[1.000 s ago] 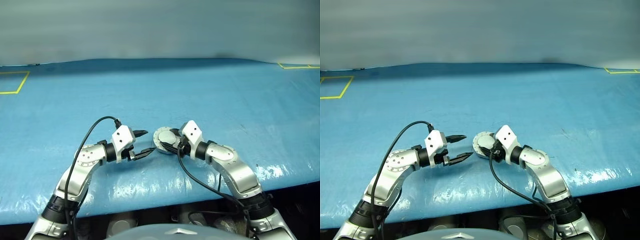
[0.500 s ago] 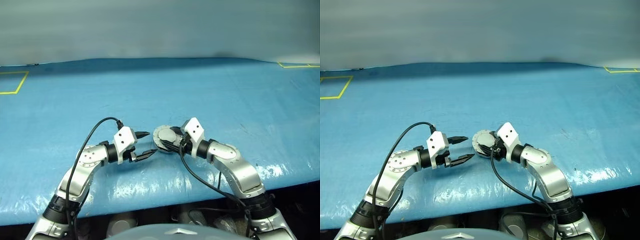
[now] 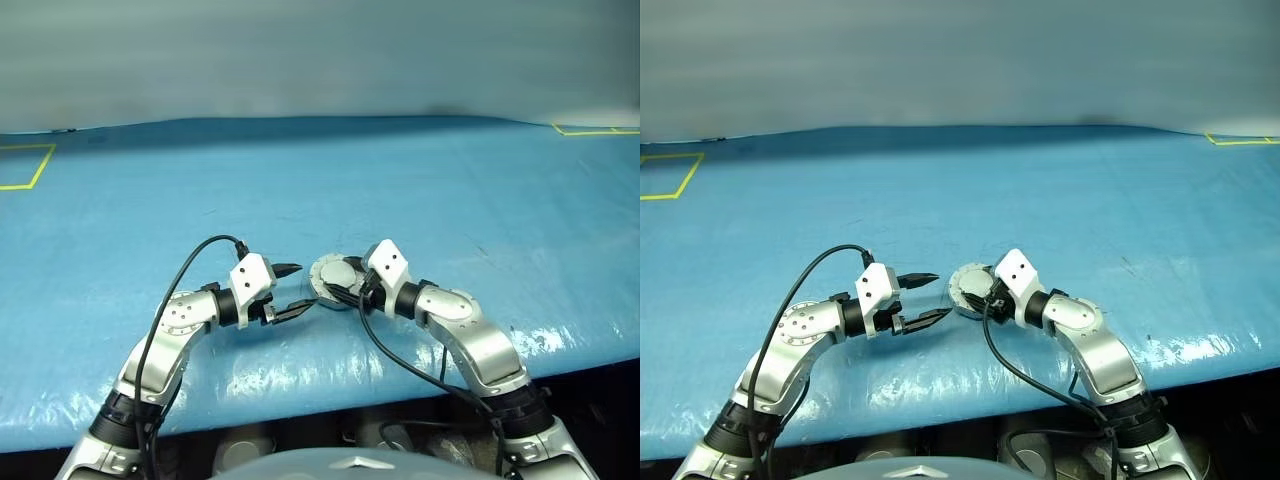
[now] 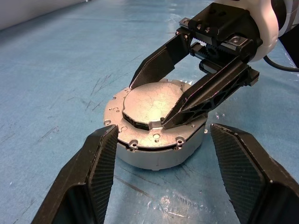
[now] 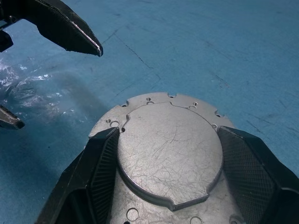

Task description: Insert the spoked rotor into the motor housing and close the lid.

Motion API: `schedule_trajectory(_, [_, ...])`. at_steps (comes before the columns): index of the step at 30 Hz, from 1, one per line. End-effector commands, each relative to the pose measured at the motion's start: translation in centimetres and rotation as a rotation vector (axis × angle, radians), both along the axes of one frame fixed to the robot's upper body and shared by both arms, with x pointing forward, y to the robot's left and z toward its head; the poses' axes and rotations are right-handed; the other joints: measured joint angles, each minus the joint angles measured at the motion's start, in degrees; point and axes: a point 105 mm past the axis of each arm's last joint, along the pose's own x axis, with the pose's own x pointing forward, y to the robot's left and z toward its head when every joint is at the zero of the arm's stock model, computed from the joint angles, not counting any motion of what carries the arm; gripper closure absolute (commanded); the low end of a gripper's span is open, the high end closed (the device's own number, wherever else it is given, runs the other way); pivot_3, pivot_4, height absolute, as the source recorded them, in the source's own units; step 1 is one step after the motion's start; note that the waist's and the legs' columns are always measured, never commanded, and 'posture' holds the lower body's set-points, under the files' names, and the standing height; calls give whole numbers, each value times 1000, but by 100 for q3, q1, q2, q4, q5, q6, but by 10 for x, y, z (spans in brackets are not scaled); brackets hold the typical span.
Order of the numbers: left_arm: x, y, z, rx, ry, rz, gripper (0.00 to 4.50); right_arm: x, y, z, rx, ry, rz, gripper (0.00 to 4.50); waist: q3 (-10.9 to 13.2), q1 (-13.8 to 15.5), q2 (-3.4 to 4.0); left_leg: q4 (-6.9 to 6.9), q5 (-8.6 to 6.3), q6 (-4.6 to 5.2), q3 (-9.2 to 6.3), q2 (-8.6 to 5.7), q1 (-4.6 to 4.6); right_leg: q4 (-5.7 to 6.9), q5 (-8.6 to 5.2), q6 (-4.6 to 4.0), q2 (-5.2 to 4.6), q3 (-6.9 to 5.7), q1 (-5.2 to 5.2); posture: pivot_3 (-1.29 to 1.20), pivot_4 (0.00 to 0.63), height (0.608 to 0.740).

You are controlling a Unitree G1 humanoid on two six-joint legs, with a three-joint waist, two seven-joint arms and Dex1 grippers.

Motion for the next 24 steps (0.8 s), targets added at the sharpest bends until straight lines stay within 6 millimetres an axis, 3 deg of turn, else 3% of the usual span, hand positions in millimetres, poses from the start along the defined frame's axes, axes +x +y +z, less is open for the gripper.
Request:
schedule_trajectory(1, [1, 1, 5, -5, -31, 3, 1131, -2, 0, -14, -25, 43, -8, 1504, 0, -1, 0, 0, 0, 0, 0, 0, 1, 1, 0, 0, 0, 0, 0, 0, 150, 740])
schedule_trajectory(9, [3, 1, 5, -4, -36, 5, 1131, -3, 3, -21, -47, 61, -14, 1504, -3, -7, -2, 0, 1, -2, 0, 2, 4, 3, 0, 0, 2, 1, 1, 0, 150, 740])
schedule_trajectory(17, [3, 2, 5, -4, -37, 12, 1131, -10, -10, -54, -141, 112, -72, 1504, -18, -13, -14, 1, 2, -3, 1, 5, 20, 5, 0, -1, 3, 2, 12, 0, 150, 740])
schedule_trajectory(24, [4, -1, 5, -9, -38, 17, 1131, -14, -9, -72, -149, 182, -121, 1504, -41, -13, -37, 0, 2, -5, 10, 43, 76, 5, -2, -4, -1, 4, 27, 0, 150, 740])
